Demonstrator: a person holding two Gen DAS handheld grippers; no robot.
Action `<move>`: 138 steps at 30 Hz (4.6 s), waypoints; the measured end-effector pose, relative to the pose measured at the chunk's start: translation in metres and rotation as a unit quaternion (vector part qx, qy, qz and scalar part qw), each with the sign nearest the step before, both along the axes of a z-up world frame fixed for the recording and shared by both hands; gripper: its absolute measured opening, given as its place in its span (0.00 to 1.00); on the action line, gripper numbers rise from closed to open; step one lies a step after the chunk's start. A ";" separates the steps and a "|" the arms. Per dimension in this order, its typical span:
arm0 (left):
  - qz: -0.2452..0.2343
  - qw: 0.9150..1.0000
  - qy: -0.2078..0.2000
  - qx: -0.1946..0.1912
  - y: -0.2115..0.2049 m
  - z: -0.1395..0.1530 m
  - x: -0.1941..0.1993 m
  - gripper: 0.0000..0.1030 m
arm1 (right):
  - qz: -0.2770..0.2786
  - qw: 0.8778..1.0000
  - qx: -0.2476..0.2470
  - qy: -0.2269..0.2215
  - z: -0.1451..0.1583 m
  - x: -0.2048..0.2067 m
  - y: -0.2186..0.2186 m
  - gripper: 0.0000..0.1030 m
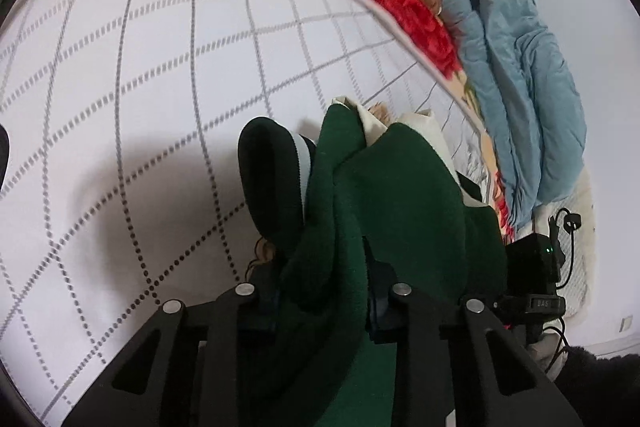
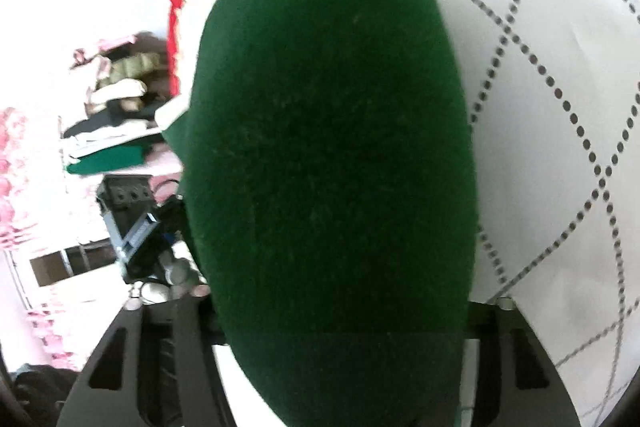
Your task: Fold large clothes
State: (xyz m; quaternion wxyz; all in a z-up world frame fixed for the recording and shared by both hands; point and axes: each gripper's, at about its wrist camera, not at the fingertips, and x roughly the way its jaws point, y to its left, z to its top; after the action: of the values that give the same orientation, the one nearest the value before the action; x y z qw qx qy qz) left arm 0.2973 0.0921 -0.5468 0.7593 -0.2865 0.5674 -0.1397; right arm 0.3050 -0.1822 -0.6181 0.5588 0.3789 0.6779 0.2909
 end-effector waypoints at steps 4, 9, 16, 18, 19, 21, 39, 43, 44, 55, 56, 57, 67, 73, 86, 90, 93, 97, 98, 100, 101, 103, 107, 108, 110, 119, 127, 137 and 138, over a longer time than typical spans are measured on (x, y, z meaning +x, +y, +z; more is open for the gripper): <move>0.004 1.000 -0.012 0.010 0.005 0.023 0.009 0.24 | -0.022 0.999 0.024 -0.017 0.033 0.005 0.012 0.50; 0.006 0.999 -0.048 0.021 0.013 0.073 0.028 0.23 | -0.026 0.997 0.054 -0.040 0.081 0.027 0.031 0.49; -0.004 0.996 -0.082 0.038 0.014 0.132 0.089 0.23 | -0.035 0.994 0.071 -0.079 0.145 0.091 0.047 0.49; -0.008 0.995 -0.088 0.043 0.008 0.142 0.116 0.23 | -0.041 0.993 0.074 -0.083 0.158 0.119 0.050 0.49; -0.009 0.995 -0.091 0.042 0.006 0.144 0.127 0.23 | -0.042 0.993 0.074 -0.087 0.162 0.136 0.049 0.49; -0.013 0.994 -0.094 0.044 -0.004 0.144 0.158 0.23 | -0.043 0.992 0.075 -0.092 0.167 0.166 0.042 0.49; -0.056 0.997 -0.026 0.035 -0.078 -0.014 0.353 0.24 | -0.026 0.999 0.024 -0.023 0.040 0.453 -0.039 0.52; -0.068 0.995 -0.003 0.074 -0.080 -0.017 0.359 0.37 | -0.018 1.000 -0.008 -0.016 0.030 0.471 -0.033 0.76; -0.071 0.994 -0.002 0.086 -0.081 -0.013 0.356 0.38 | -0.014 1.000 -0.021 -0.019 0.038 0.471 -0.026 0.79; -0.022 0.954 -0.043 0.295 -0.083 0.062 0.295 0.98 | 0.013 0.919 -0.372 -0.128 0.116 0.400 -0.006 1.00; -0.012 0.948 -0.052 0.314 -0.085 0.075 0.283 0.99 | 0.009 0.907 -0.399 -0.138 0.129 0.391 -0.001 1.00; -0.005 0.945 -0.056 0.323 -0.086 0.082 0.279 0.99 | 0.004 0.894 -0.423 -0.147 0.140 0.380 0.002 1.00; 0.020 0.932 -0.072 0.355 -0.109 0.190 0.187 1.00 | -0.036 0.827 -0.515 -0.222 0.257 0.243 -0.008 1.00; 0.017 0.933 -0.094 0.346 -0.120 0.271 0.118 1.00 | -0.063 0.812 -0.522 -0.252 0.353 0.158 0.000 1.00; 0.024 0.923 -0.182 0.337 -0.124 0.432 -0.032 1.00 | -0.138 0.770 -0.531 -0.325 0.548 -0.037 -0.002 1.00; 0.028 0.922 -0.195 0.334 -0.127 0.464 -0.068 1.00 | -0.153 0.762 -0.529 -0.342 0.589 -0.081 -0.008 1.00; 0.034 0.919 -0.204 0.335 -0.130 0.482 -0.087 1.00 | -0.159 0.758 -0.523 -0.357 0.614 -0.111 -0.012 1.00; 0.051 0.914 -0.217 0.339 -0.135 0.502 -0.108 1.00 | -0.162 0.752 -0.519 -0.374 0.641 -0.142 -0.016 1.00; 0.053 0.913 -0.220 0.338 -0.135 0.506 -0.111 1.00 | -0.163 0.749 -0.519 -0.377 0.647 -0.147 -0.017 1.00; 0.058 0.912 -0.225 0.338 -0.135 0.510 -0.118 1.00 | -0.166 0.749 -0.514 -0.384 0.656 -0.158 -0.018 1.00; 0.060 0.912 -0.228 0.335 -0.135 0.512 -0.121 1.00 | -0.169 0.747 -0.513 -0.388 0.661 -0.163 -0.019 1.00; 0.067 0.910 -0.233 0.336 -0.134 0.515 -0.127 1.00 | -0.171 0.742 -0.513 -0.397 0.669 -0.170 -0.020 1.00; 0.071 0.908 -0.235 0.340 -0.135 0.518 -0.136 1.00 | -0.167 0.740 -0.508 -0.408 0.679 -0.175 -0.020 1.00; 0.071 0.908 -0.236 0.339 -0.136 0.519 -0.139 1.00 | -0.165 0.740 -0.507 -0.410 0.680 -0.177 -0.019 1.00; 0.072 0.907 -0.236 0.341 -0.137 0.520 -0.142 1.00 | -0.163 0.741 -0.506 -0.411 0.682 -0.179 -0.020 1.00; 0.076 0.905 -0.240 0.343 -0.142 0.524 -0.152 1.00 | -0.156 0.743 -0.503 -0.413 0.683 -0.183 -0.022 1.00; 0.075 0.906 -0.241 0.340 -0.147 0.526 -0.153 1.00 | -0.150 0.745 -0.501 -0.415 0.684 -0.181 -0.026 1.00; 0.076 0.906 -0.241 0.339 -0.150 0.531 -0.159 1.00 | -0.145 0.748 -0.495 -0.418 0.684 -0.176 -0.029 1.00; 0.076 0.906 -0.241 0.340 -0.150 0.531 -0.159 1.00 | -0.144 0.748 -0.494 -0.418 0.683 -0.175 -0.029 1.00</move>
State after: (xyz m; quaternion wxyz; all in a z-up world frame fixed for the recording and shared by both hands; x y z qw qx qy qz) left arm 0.1386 -0.0575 -0.0161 0.9326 -0.0110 0.3566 0.0546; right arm 0.1301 -0.2116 0.0652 0.9310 -0.0162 0.3625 -0.0392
